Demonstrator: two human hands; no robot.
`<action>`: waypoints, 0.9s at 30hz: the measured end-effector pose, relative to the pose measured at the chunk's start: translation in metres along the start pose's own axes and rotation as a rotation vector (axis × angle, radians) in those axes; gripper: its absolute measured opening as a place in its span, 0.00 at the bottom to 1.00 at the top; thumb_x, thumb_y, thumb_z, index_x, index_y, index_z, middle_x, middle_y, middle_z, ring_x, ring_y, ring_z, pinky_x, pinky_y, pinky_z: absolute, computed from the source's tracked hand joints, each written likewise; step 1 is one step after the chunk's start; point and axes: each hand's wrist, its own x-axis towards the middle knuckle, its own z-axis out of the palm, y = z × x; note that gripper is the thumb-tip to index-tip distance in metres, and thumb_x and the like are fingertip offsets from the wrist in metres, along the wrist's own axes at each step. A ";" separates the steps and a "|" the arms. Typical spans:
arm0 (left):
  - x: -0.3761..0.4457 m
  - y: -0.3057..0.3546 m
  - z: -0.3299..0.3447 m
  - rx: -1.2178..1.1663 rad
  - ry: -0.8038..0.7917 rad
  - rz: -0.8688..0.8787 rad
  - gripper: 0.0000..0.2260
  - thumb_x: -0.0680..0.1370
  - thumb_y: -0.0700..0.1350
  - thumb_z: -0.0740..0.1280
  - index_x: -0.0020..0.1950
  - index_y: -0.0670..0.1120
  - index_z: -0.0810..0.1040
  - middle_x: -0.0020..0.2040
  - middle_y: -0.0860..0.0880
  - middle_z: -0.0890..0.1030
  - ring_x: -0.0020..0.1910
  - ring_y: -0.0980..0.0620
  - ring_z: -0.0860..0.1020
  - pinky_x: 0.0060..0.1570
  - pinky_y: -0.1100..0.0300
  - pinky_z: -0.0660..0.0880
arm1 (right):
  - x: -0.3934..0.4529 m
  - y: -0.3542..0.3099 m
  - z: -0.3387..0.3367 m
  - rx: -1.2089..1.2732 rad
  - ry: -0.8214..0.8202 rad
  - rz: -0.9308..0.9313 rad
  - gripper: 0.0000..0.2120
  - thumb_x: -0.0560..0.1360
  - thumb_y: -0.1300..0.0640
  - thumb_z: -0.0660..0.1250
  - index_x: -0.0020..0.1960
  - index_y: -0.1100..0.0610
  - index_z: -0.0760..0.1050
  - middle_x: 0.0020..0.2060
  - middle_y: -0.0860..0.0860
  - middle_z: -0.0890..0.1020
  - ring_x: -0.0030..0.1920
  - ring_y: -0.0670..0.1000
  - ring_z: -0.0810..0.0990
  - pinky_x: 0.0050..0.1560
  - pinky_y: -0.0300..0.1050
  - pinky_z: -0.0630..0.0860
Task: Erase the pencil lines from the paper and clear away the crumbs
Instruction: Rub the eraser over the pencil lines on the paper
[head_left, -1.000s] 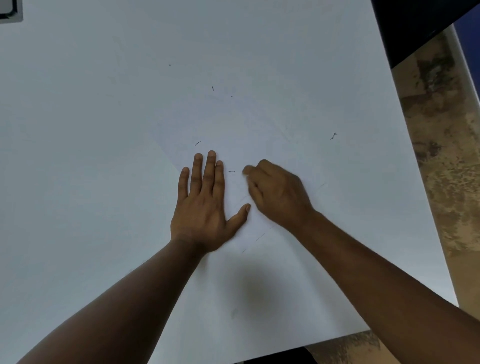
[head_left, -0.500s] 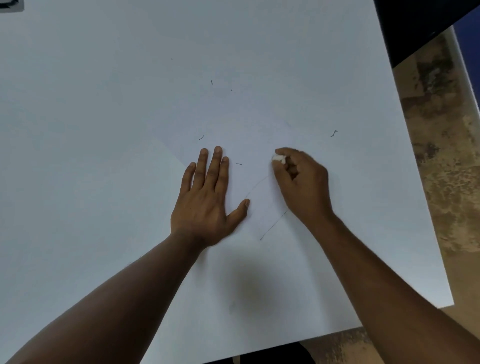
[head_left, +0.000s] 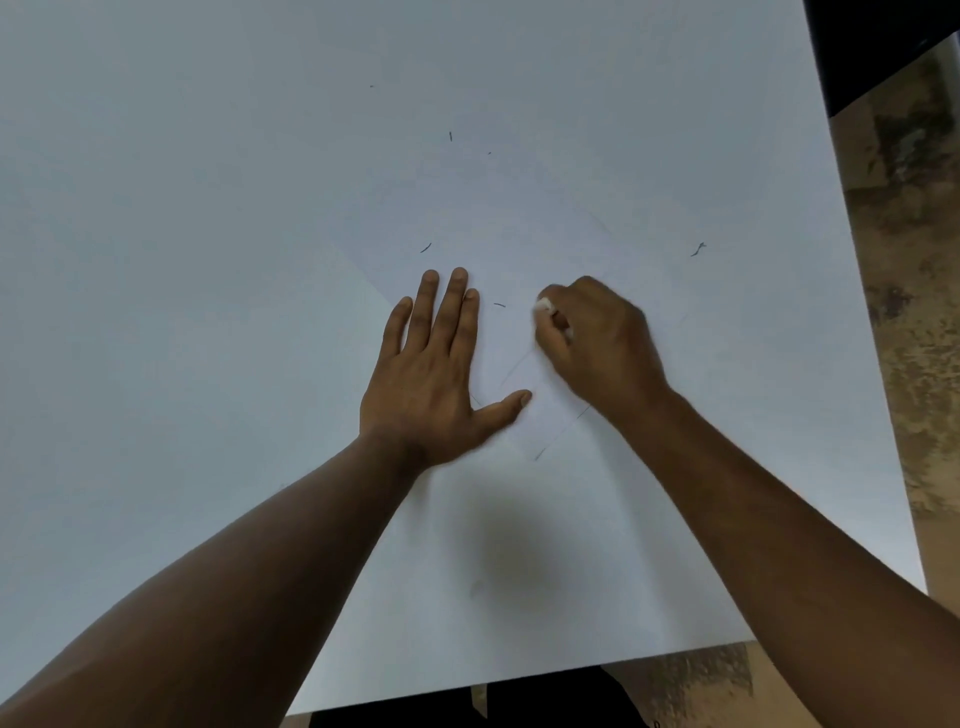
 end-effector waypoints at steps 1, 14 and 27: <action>0.000 0.000 0.000 0.001 0.001 -0.001 0.48 0.78 0.75 0.49 0.85 0.42 0.46 0.85 0.45 0.43 0.83 0.45 0.38 0.81 0.46 0.42 | 0.002 0.002 -0.001 -0.001 0.005 0.033 0.08 0.78 0.58 0.64 0.43 0.59 0.79 0.35 0.53 0.75 0.32 0.54 0.74 0.33 0.50 0.75; 0.001 -0.002 0.001 -0.037 0.009 0.024 0.45 0.77 0.73 0.35 0.85 0.43 0.46 0.85 0.45 0.42 0.83 0.45 0.39 0.81 0.43 0.46 | -0.028 -0.039 -0.001 0.157 -0.183 -0.096 0.09 0.80 0.55 0.64 0.51 0.58 0.81 0.38 0.51 0.78 0.35 0.50 0.76 0.35 0.47 0.77; -0.001 -0.001 -0.001 0.010 0.004 0.005 0.46 0.78 0.75 0.44 0.85 0.45 0.49 0.85 0.45 0.44 0.83 0.42 0.40 0.80 0.38 0.45 | -0.037 -0.021 -0.004 0.304 -0.215 0.133 0.05 0.79 0.54 0.68 0.49 0.54 0.80 0.40 0.45 0.78 0.39 0.44 0.76 0.42 0.36 0.74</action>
